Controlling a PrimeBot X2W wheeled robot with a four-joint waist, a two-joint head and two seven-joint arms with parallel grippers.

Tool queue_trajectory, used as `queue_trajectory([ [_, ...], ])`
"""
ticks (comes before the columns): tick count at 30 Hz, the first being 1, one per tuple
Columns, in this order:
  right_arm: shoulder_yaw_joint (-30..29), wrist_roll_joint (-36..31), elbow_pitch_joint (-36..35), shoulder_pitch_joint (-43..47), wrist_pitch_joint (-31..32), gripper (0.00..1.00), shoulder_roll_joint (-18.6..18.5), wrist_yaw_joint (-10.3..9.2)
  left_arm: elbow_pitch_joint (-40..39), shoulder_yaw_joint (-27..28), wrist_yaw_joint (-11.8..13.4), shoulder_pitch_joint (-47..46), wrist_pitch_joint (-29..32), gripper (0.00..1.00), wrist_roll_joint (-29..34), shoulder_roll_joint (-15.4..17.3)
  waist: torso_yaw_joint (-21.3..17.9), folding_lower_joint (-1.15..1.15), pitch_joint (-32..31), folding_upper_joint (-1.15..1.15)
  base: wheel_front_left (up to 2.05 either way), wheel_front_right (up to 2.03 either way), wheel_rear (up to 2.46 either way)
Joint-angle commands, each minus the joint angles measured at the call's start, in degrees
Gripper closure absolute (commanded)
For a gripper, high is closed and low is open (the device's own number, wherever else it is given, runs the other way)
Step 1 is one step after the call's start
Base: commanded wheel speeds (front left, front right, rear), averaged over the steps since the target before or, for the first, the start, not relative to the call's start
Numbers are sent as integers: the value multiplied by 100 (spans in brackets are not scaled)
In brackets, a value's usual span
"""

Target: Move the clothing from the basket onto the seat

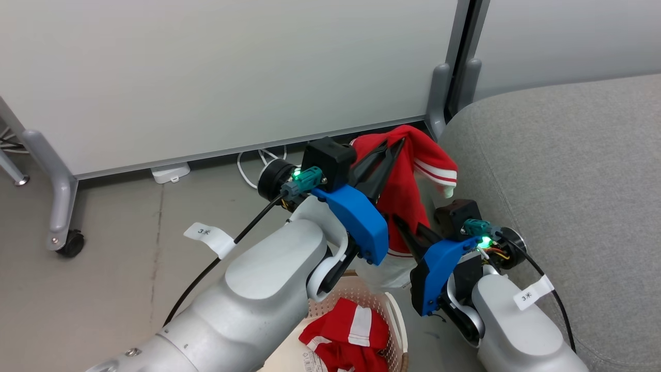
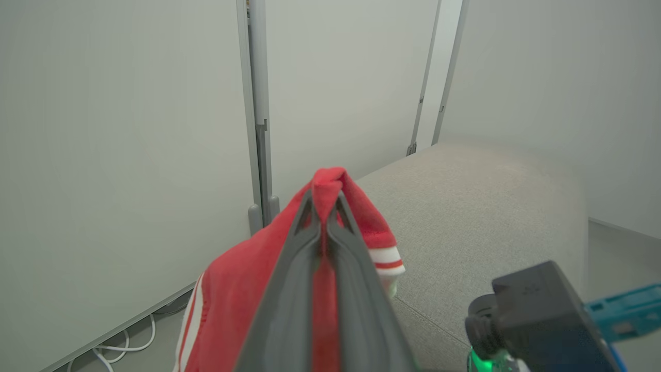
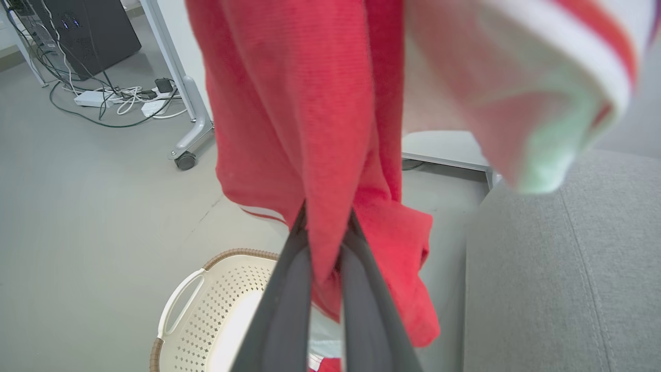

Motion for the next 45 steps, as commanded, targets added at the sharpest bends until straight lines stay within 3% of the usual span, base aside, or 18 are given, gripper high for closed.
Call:
queue_trajectory([
  [1, 8, 59, 30, -35, -45, 100, -16, 3, 24, -19, 23, -89, -16, 69, -50, 4, -6, 0, -10, 0, 0, 0, 0],
  [2, 11, 71, 41, -35, -59, 100, -16, 3, 42, -39, 20, -89, -7, 40, -46, 4, -10, 0, -16, 0, 0, 0, 0],
  [3, 6, 80, 49, -39, -64, 100, -16, 3, 60, -53, 23, -96, 1, 0, -58, 4, -13, 0, -20, 0, 0, 0, 0],
  [14, -52, 105, 143, -65, -149, 100, -16, 3, 158, -47, 50, -11, -47, 0, -110, 11, -31, 0, -47, 0, 0, 0, 0],
  [22, -139, 87, 125, -67, -192, 100, -16, 3, 40, 214, 131, 328, -127, 0, 90, 306, -85, 0, 2, 0, 0, 0, 0],
  [32, -285, 76, -177, 49, -157, 100, -74, 3, -1483, 1995, 227, 2016, -127, 0, 1180, 1007, -331, 0, 76, 0, 0, 0, 0],
  [40, -488, 52, -754, 285, 10, 100, -307, 3, -2343, 3189, 62, 3382, -123, 0, 2239, 1197, -637, 0, 129, 0, 0, 0, 0],
  [45, -578, -25, -1217, 449, 122, 100, -344, 3, -2598, 3772, 18, 4025, -124, 0, 2608, 1081, -997, 0, 151, 0, 0, 0, 0],
])
